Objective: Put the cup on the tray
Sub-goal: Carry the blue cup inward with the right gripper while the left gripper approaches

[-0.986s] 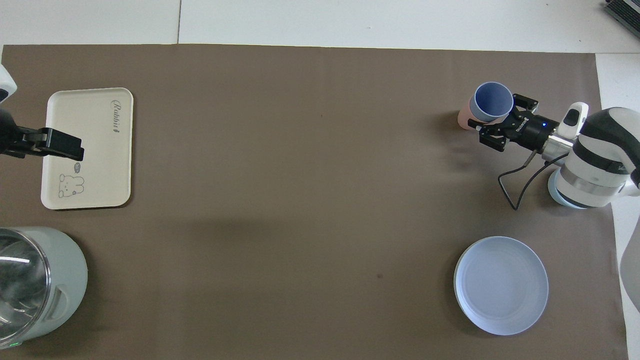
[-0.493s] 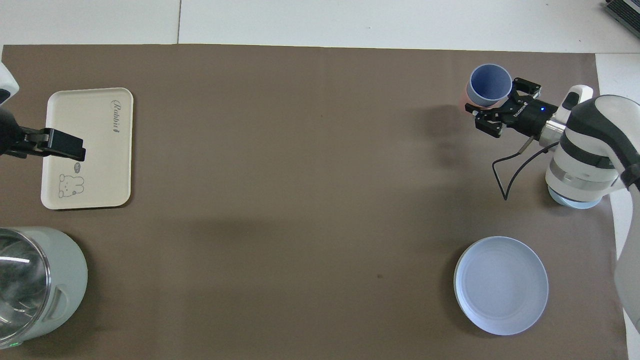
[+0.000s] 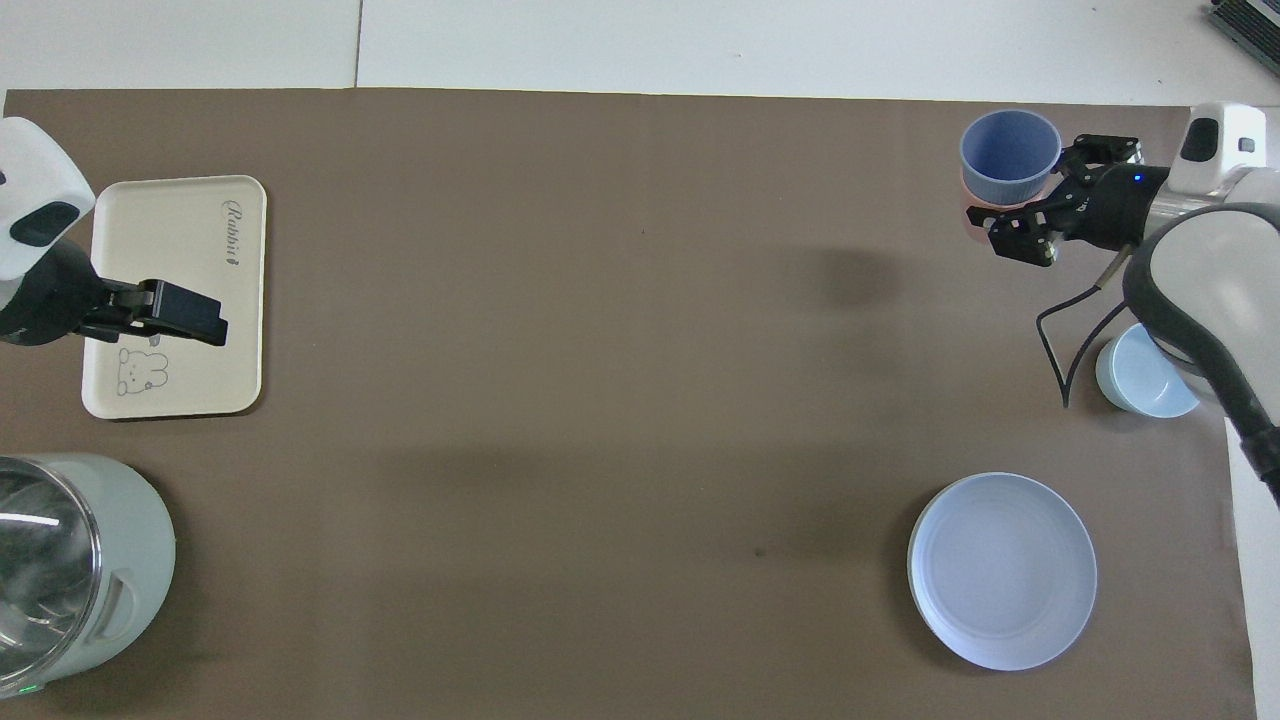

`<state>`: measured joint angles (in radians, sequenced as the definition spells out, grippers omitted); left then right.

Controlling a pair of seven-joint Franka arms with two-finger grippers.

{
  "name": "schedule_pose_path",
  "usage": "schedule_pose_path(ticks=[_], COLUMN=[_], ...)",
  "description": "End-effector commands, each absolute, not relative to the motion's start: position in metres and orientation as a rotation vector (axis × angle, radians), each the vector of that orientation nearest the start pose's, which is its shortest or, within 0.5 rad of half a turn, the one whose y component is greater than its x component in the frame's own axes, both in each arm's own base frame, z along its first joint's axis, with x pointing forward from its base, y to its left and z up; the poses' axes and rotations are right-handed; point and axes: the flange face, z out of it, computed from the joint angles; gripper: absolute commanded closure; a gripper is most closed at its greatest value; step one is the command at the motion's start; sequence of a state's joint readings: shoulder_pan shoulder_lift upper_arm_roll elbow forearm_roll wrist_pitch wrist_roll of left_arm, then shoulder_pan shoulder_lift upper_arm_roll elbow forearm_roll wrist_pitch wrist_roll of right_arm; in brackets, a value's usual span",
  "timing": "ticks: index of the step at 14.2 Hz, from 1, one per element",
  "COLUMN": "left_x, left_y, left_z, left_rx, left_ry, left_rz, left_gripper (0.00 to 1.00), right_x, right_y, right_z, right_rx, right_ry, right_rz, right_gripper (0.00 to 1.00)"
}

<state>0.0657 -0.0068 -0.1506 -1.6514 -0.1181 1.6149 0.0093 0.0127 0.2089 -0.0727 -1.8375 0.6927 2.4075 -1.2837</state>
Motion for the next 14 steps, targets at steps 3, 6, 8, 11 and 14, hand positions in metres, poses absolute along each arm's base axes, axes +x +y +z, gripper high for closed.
schedule_pose_path(ticks=[3,6,8,11,14], left_x=[0.553,0.57,0.575,0.578,0.582], left_y=[-0.083,-0.139,-0.187,-0.258,-0.316], left_z=[0.594,0.583,0.572,0.557,0.549], left_rx=[-3.522,-3.681,-3.738,-3.84,-3.888], left_ry=[-0.215,-0.44,-0.527,-0.617,-0.741], left_rz=[0.013,0.007,0.039,-0.002,-0.117], left_gripper=[0.0,0.0,0.01,0.05,0.13], right_x=[0.633,0.628,0.622,0.61,0.591], right_y=[0.036,0.098,0.132,0.183,0.217], right_z=[0.513,0.547,0.556,0.57,0.577], right_rx=[-2.757,-2.835,-2.88,-2.916,-2.97], right_ry=[-0.994,-0.957,-1.026,-1.228,-1.431], right_rz=[-0.632,-0.47,-0.426,-0.376,-0.254], right_gripper=[1.0,1.0,1.0,1.0,1.0])
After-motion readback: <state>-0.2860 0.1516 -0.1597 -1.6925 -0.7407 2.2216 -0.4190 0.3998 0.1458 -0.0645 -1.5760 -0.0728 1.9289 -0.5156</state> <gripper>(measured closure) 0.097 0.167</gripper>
